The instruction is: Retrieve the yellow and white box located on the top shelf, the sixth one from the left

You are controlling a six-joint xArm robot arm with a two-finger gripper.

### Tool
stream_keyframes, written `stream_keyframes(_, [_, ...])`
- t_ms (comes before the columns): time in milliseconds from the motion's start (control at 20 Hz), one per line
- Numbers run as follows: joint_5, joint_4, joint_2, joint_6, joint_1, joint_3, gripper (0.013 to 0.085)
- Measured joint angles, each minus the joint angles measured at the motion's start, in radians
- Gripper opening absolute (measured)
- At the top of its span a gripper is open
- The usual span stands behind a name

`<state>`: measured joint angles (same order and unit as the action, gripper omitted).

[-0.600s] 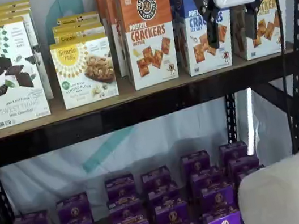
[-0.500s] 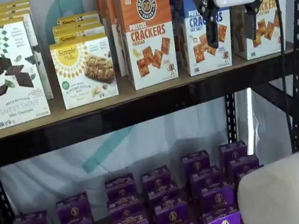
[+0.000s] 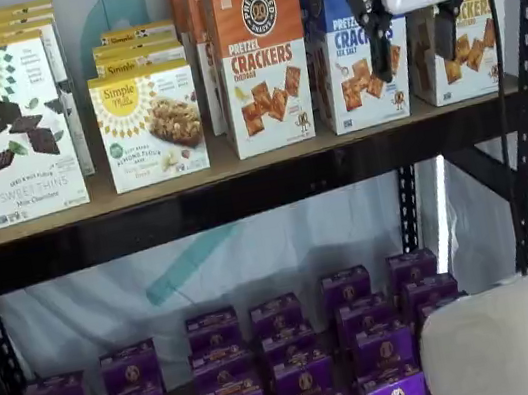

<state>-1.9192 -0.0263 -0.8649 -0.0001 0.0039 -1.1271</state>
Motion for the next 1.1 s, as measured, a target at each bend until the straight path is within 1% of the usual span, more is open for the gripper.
stream_keyframes(50, [0.025, -0.012, -0.002, -0.022, -0.021, 0.005, 0.0850])
stream_keyframes(250, [0.093, -0.012, -0.002, -0.102, -0.108, 0.016, 0.0850])
stream_keyframes(500, [0.194, 0.001, 0.032, -0.255, -0.274, 0.009, 0.0850])
stream_keyframes(650, [0.236, 0.012, 0.067, -0.332, -0.356, -0.009, 0.0850])
stream_keyframes(800, [0.275, 0.025, 0.107, -0.396, -0.426, -0.034, 0.0850])
stream_keyframes(950, [0.301, 0.048, 0.148, -0.448, -0.482, -0.063, 0.0850])
stream_keyframes(1100, [0.315, 0.062, 0.176, -0.478, -0.515, -0.084, 0.0850])
